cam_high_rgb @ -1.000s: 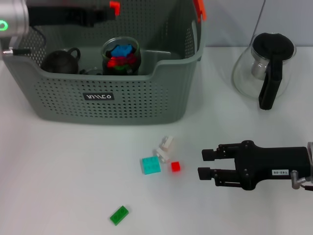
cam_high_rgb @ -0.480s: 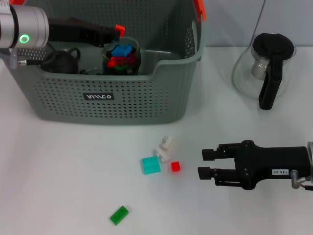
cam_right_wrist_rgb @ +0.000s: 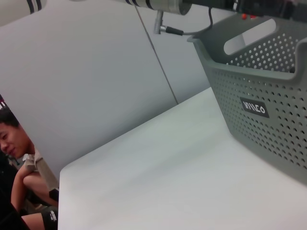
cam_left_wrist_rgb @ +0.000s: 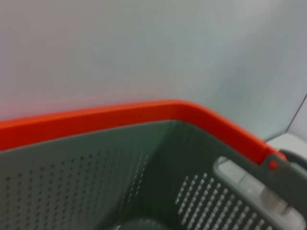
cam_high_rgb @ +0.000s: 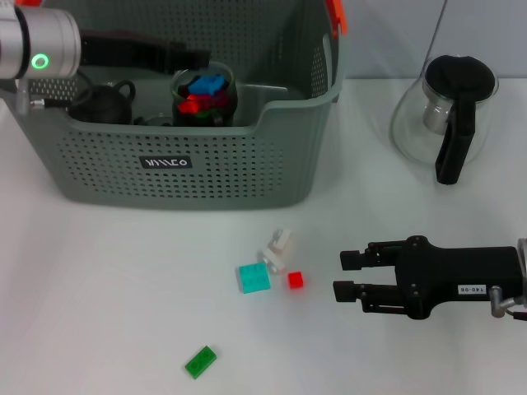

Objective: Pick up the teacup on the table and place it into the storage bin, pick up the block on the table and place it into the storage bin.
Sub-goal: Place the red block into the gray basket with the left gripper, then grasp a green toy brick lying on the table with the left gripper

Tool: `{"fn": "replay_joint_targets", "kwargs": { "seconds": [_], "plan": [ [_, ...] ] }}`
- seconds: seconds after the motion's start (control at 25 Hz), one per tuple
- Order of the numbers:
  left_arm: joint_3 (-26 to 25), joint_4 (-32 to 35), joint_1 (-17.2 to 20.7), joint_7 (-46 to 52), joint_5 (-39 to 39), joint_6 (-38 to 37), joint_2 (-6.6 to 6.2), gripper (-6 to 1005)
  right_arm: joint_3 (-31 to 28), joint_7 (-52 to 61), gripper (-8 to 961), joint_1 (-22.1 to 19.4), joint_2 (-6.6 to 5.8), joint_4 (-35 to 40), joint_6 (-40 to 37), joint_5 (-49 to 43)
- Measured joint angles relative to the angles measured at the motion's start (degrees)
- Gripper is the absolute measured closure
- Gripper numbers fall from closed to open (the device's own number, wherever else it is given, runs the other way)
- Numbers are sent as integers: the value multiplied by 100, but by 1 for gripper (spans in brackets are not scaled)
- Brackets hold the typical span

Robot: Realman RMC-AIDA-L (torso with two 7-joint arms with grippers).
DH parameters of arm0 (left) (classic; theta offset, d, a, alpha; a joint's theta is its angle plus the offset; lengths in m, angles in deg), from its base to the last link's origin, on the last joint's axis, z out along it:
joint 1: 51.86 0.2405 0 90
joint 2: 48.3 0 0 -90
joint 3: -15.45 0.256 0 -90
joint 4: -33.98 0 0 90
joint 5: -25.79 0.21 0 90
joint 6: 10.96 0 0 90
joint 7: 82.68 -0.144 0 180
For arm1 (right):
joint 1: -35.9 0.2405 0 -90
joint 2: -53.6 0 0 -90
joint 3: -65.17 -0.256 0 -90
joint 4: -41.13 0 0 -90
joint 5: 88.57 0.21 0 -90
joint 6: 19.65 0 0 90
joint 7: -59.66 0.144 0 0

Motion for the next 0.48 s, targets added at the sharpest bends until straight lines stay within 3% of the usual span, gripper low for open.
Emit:
{"fn": "replay_joint_targets", "kwargs": {
  "seconds": [0.24,0.36,0.48],
  "plan": [
    [-668,356,363,-481,-1244,-887,23,623,-6,-8,376,-7,-4,-8,-2,0],
    [-1164,338,527,-914,-1839,-1887,-68,541,-2,-7,376,6,0,-9,-22,0],
    [-1735,338,716,-1528,-1991,-3173,-123,543,-1,7,376,31,0,-8,-24,0]
  ]
}}
